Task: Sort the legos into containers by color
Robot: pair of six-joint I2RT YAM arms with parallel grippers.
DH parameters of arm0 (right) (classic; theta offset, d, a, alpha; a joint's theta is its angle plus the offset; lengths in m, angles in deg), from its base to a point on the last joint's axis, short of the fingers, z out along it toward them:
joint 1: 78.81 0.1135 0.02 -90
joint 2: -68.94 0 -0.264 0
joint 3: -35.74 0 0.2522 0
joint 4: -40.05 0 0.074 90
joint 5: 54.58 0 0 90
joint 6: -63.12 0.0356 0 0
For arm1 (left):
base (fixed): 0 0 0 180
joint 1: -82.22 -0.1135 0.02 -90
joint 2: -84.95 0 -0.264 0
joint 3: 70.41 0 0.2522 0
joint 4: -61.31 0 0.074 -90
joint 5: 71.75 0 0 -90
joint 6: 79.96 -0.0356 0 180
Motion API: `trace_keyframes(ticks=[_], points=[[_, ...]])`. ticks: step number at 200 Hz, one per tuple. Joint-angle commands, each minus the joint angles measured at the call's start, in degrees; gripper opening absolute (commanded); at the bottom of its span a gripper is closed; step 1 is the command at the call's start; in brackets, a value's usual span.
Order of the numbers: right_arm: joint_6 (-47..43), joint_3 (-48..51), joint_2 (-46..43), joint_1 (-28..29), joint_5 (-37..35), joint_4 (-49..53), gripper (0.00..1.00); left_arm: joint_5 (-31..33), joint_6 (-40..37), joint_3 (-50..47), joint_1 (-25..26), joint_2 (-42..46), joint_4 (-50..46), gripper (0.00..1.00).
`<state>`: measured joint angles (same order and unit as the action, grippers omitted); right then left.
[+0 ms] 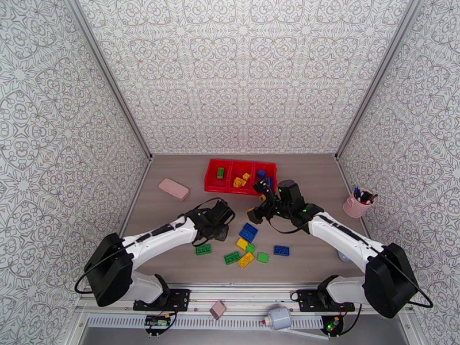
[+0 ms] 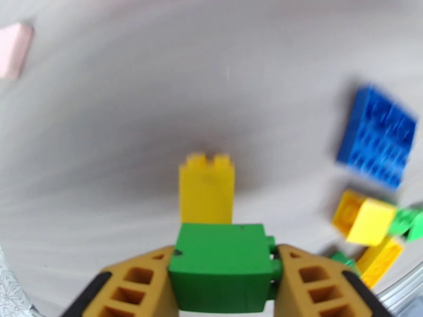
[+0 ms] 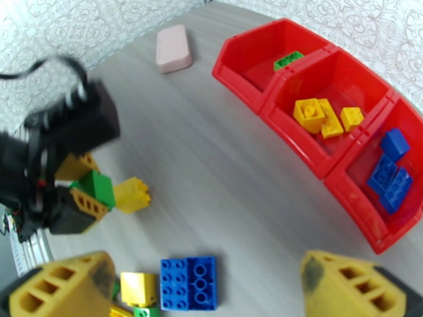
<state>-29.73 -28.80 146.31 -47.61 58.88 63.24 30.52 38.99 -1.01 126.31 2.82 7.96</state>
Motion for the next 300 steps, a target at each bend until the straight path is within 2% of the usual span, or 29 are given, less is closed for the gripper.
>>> trace_keyframes(ticks=[1,48,89,167,203,235,300], points=[[-0.38,-2.20,-0.01,1.46,1.24,-1.55,0.97,0.83,-2.55,3.23,-4.80,-0.12,5.61,0.42],[-5.77,-5.14,2.94,3.84,-0.52,2.04,0.97,-2.16,-5.51,12.64,-14.56,-7.35,7.98,0.41],[-7.04,-5.80,4.66,5.03,-0.67,1.19,0.97,-4.32,-5.73,23.86,-20.27,-16.75,6.88,0.40],[-8.33,-3.51,4.29,6.80,-3.14,-0.62,0.98,-3.38,-9.41,47.43,-23.22,-37.75,3.51,0.40],[-9.13,-2.41,3.84,7.80,-4.90,-1.04,0.98,-3.62,-9.80,52.65,-23.73,-42.85,1.48,0.42],[-11.65,-3.20,3.43,8.50,-5.40,1.49,0.98,-4.92,-9.59,52.63,-23.71,-42.22,1.22,0.55],[-18.80,-6.44,4.77,12.73,-6.03,8.89,0.98,-5.19,-10.63,43.11,-23.10,-27.52,1.89,0.87]])
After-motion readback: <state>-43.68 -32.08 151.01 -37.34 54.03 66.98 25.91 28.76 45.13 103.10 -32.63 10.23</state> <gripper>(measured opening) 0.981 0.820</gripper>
